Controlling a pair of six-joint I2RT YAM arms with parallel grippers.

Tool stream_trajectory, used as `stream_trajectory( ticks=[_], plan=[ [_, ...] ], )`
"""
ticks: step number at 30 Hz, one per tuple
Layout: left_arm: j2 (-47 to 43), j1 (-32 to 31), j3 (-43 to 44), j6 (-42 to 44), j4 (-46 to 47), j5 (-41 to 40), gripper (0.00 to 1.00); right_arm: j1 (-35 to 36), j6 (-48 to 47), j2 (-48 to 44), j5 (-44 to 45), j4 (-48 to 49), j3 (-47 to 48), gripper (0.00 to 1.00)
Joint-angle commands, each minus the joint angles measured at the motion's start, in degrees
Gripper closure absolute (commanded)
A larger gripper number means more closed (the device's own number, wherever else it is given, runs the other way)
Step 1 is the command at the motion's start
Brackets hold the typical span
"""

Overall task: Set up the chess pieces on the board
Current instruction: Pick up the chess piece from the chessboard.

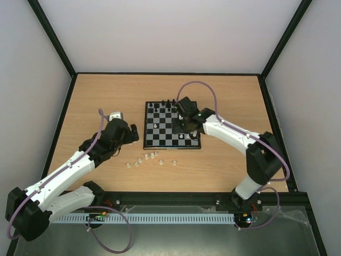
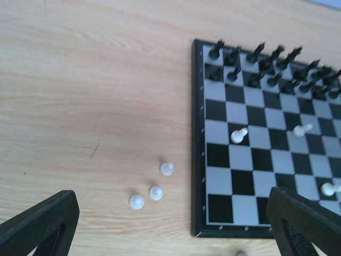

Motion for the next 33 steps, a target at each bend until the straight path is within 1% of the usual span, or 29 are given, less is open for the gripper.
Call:
stream_trajectory(
  ticks=[1,4,9,16,20,25,29,33],
  plan=[
    [2.0,0.4,5.6,-1.2,-3.4,-2.5,0.00,0.4,0.7,-7.3,-3.8,1.5,-4.2,0.40],
    [4.3,0.4,8.0,-1.8,-4.3,-2.7,0.01,0.6,1.3,-11.5,-5.3,3.4,-7.4,0.35],
    [7.3,0.3,10.6,-3.9,-5.6,-2.0,0.00,1.0,2.4,-14.3,-8.7,5.9,-9.2,0.32],
    [4.2,-1.3,7.2,-7.5,-5.4,-2.8,0.00,1.4,3.1,-16.1,-10.7,7.6,-11.9,0.31],
    [2.6,-1.5,5.3,-8.0,-5.4,-3.2,0.00,1.5,2.9,-15.2,-9.6,7.7,-11.7,0.31],
    [1.4,-1.5,3.2,-6.5,-5.0,-3.2,0.00,1.5,2.1,-9.8,-4.6,5.3,-7.2,0.31],
    [-0.5,-1.3,0.2,-4.8,-0.8,-0.9,0.01,1.5,2.4,-2.8,-1.6,3.0,-0.4,0.32],
    [-1.3,-1.0,-1.2,-1.7,1.0,0.1,0.01,1.5,2.7,5.9,0.1,0.4,8.2,0.36]
  ],
)
